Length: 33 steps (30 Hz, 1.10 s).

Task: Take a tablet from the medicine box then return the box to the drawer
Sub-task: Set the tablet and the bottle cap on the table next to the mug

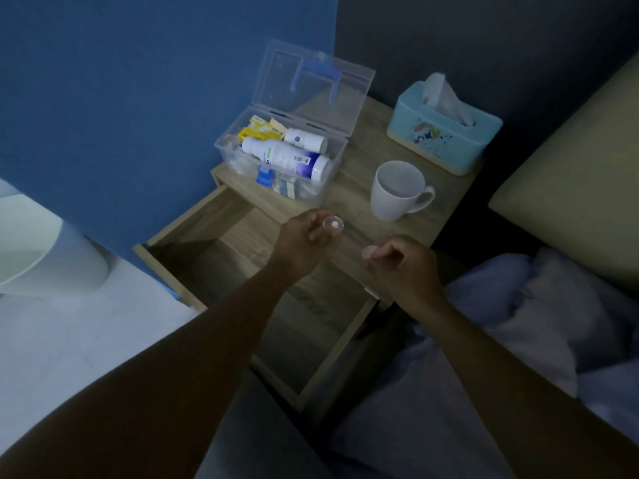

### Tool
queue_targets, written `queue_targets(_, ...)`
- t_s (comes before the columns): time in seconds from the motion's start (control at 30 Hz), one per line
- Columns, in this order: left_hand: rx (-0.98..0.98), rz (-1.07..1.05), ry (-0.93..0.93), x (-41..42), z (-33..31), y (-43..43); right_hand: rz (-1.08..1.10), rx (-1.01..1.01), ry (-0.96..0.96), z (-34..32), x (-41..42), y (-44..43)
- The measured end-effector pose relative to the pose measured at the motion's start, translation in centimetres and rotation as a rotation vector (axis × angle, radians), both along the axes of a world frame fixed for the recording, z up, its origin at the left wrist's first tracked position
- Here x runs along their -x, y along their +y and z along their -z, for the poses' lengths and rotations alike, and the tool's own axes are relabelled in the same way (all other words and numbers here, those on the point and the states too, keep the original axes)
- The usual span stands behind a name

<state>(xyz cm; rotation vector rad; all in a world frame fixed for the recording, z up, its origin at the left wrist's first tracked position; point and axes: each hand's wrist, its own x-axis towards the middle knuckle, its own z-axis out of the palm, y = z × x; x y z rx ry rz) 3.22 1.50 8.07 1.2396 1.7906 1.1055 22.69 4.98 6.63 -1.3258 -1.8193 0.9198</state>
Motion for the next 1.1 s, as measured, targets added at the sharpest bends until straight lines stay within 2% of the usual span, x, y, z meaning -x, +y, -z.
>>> queue_targets(0.07, 0.029, 0.078, 0.163, -0.1, 0.5, 0.2, -0.015, 0.075, 0.023, 1.2, -0.2, -0.3)
queue_targets(0.17, 0.054, 0.122, 0.238, -0.7, 1.0, 0.8, 0.004, 0.109, -0.002, 2.5, -0.6, -0.8)
queue_targets(0.33, 0.099, 0.164, 0.252, -1.5, 2.1, 1.0, 0.000, 0.011, -0.077, 2.8, -0.4, -0.8)
queue_targets(0.5, 0.084, 0.101, 0.285, -1.9, 2.7, 0.8, -0.022, 0.050, -0.066, 3.3, -1.1, -0.3)
queue_targets(0.7, 0.059, 0.225, 0.333, -1.3, 2.4, 0.3, -0.028, 0.108, -0.025, 2.5, -1.5, -0.2)
queue_targets(0.83, 0.041, 0.216, 0.498, 0.3, 2.4, -1.1, 0.009, 0.002, -0.072, 1.1, -2.1, 0.2)
queue_targets(0.9, 0.058, 0.237, 0.594, 1.3, 2.3, -1.4, 0.030, -0.124, -0.106, -0.2, -1.9, 0.9)
queue_targets(1.0, 0.165, 0.321, 0.663, 2.3, 2.0, -1.3, 0.037, -0.351, -0.159, -2.7, -1.2, 2.8)
queue_targets(1.1, 0.272, 0.434, 0.751, 2.6, 2.0, -1.2, -0.012, -0.437, -0.176, -5.1, -0.1, 5.3)
